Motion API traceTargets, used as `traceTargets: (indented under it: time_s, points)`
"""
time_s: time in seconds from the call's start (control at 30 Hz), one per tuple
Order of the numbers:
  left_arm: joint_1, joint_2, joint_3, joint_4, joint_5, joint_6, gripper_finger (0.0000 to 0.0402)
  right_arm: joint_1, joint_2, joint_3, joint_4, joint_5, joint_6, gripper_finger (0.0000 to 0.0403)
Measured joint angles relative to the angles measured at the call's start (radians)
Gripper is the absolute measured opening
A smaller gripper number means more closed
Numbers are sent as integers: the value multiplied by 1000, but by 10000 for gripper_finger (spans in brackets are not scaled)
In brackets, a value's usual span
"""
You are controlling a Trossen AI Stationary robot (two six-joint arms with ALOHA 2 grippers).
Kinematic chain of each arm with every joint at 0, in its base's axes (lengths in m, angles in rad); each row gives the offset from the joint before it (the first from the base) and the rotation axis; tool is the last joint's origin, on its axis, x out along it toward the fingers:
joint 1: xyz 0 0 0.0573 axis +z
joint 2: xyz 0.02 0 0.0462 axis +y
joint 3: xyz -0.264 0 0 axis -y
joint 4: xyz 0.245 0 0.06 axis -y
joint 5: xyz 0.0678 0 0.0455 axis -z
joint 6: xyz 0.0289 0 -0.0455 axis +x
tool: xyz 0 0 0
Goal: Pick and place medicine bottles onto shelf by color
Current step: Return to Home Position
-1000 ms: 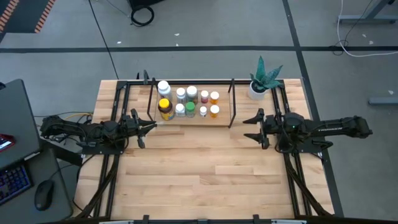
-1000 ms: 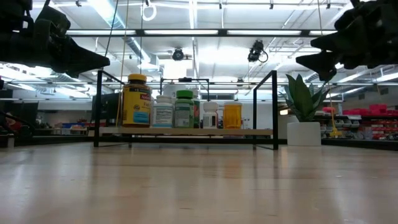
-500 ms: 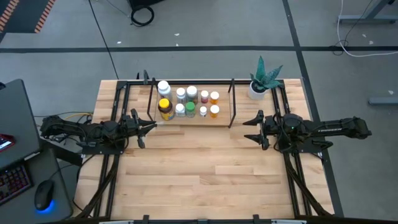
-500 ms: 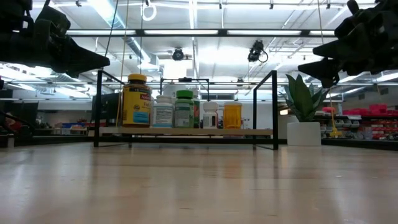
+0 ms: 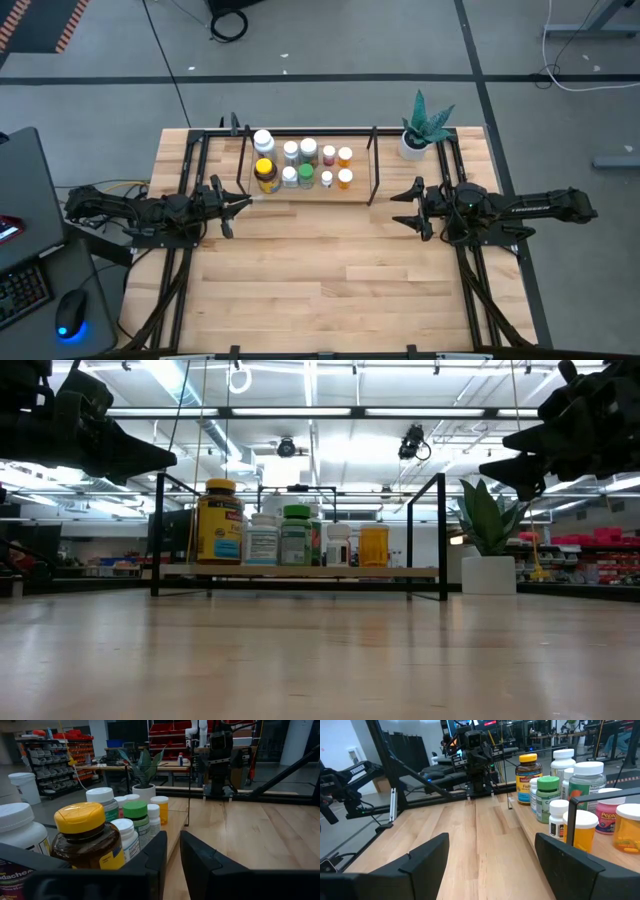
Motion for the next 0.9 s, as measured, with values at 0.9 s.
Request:
traceTargets:
  time_s: [0.9]
  points:
    - [0, 0, 0, 0, 0, 0, 59, 0, 0, 0, 0, 0, 0, 303]
